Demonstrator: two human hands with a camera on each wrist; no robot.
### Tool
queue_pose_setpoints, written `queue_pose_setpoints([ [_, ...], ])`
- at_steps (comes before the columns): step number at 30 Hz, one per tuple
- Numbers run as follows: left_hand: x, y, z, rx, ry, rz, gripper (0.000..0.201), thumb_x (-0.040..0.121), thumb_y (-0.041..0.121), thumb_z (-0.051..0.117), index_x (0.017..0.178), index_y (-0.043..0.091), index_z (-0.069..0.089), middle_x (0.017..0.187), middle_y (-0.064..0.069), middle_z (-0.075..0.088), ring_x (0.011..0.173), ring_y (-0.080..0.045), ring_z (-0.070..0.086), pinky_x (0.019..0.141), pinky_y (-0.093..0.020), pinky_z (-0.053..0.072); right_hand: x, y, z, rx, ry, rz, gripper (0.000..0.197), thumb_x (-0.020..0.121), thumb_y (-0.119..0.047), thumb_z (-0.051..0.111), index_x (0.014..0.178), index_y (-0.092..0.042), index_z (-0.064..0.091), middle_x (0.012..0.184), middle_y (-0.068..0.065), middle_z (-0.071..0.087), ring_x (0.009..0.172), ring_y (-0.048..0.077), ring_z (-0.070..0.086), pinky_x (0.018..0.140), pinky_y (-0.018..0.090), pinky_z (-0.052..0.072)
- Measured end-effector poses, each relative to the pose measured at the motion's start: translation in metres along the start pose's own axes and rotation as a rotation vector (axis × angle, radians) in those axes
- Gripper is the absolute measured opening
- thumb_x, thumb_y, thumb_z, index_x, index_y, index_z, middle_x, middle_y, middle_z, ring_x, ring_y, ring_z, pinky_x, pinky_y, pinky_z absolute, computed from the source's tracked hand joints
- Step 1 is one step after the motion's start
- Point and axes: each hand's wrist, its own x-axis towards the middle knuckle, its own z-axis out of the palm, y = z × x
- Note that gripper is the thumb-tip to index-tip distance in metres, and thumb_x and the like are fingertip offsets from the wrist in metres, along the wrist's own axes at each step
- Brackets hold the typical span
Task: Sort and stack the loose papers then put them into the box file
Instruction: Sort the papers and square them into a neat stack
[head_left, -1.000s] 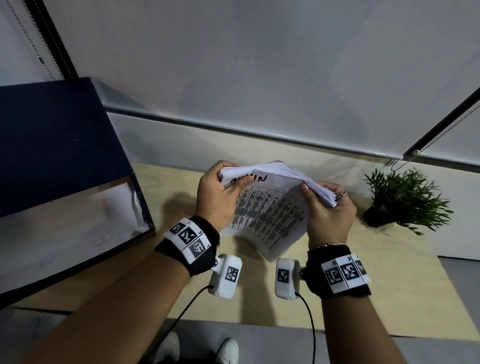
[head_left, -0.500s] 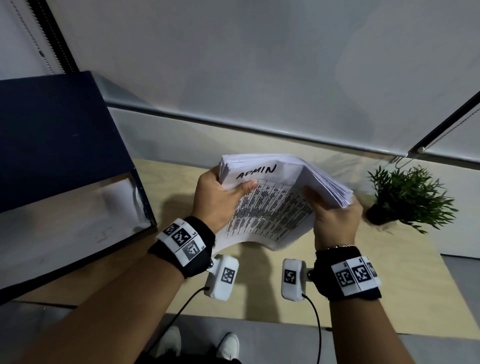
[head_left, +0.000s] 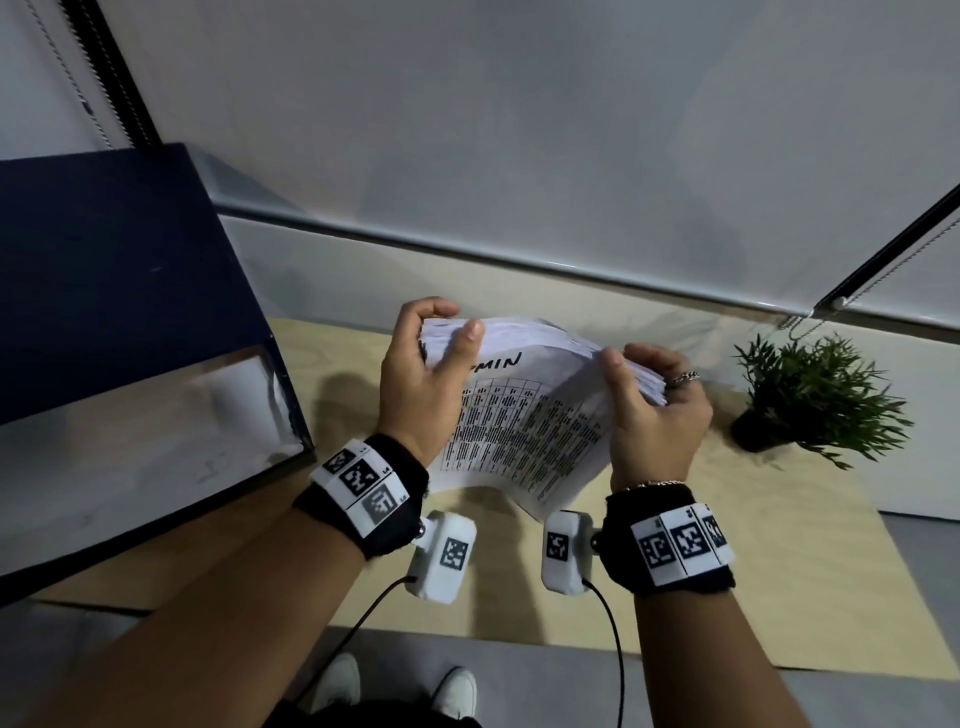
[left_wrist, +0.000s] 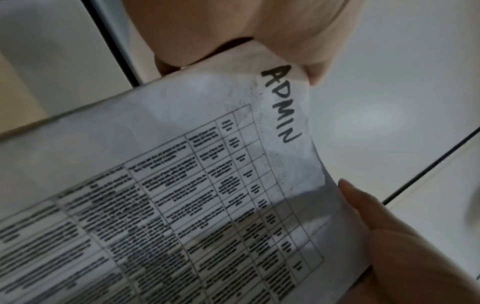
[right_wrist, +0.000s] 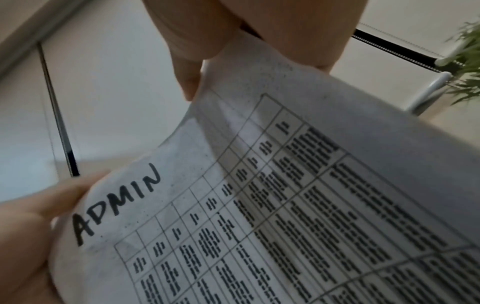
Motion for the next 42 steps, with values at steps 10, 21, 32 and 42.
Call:
queue_pose_setpoints([
  [10, 0.019, -0.003, 0.003, 0.020, 0.057, 0.079, 0.013, 0.096, 0.012, 0.053, 0.093, 0.010, 0.065, 0.089, 0.007, 0.066, 0.086, -0.001, 0.058, 0.081, -0.016, 0.045, 0.004, 0.004, 0.002, 0.042, 0.124, -0.018, 0.019, 0.086, -0.006, 0.051, 0.086, -0.016, 0.067, 0.072, -0.016, 0.068, 0.071, -0.004, 0.060, 0.070, 0.014, 0.047],
  [21, 0.014, 0.005, -0.004, -0.039, -0.149, 0.020, 0.061, 0.070, 0.038, 0.081, 0.119, 0.022, 0.047, 0.101, 0.006, 0.057, 0.097, -0.009, 0.059, 0.089, -0.021, 0.048, -0.004, 0.014, -0.014, 0.000, -0.091, 0.030, 0.069, 0.070, 0.009, 0.079, 0.130, -0.004, 0.048, 0.093, 0.000, 0.064, 0.079, -0.001, 0.066, 0.071, 0.015, 0.053],
  [32, 0.006, -0.001, -0.008, 0.104, -0.164, 0.011, 0.044, 0.078, 0.010, 0.078, 0.110, 0.023, 0.051, 0.098, 0.015, 0.060, 0.088, 0.000, 0.059, 0.087, -0.022, 0.049, -0.005, 0.032, -0.011, -0.007, -0.102, 0.089, 0.026, 0.074, 0.006, 0.077, 0.089, -0.014, 0.070, 0.076, -0.013, 0.074, 0.072, 0.003, 0.068, 0.070, 0.021, 0.056],
  [42, 0.038, 0.049, -0.011, 0.910, -0.347, 0.331, 0.084, 0.067, 0.052, 0.079, 0.139, 0.036, 0.038, 0.152, 0.006, 0.036, 0.144, -0.023, 0.025, 0.118, -0.047, 0.018, 0.030, -0.013, -0.008, -0.438, -0.408, -0.271, 0.015, 0.080, -0.011, 0.073, 0.094, -0.012, 0.075, 0.084, -0.008, 0.073, 0.076, -0.002, 0.067, 0.073, 0.023, 0.057],
])
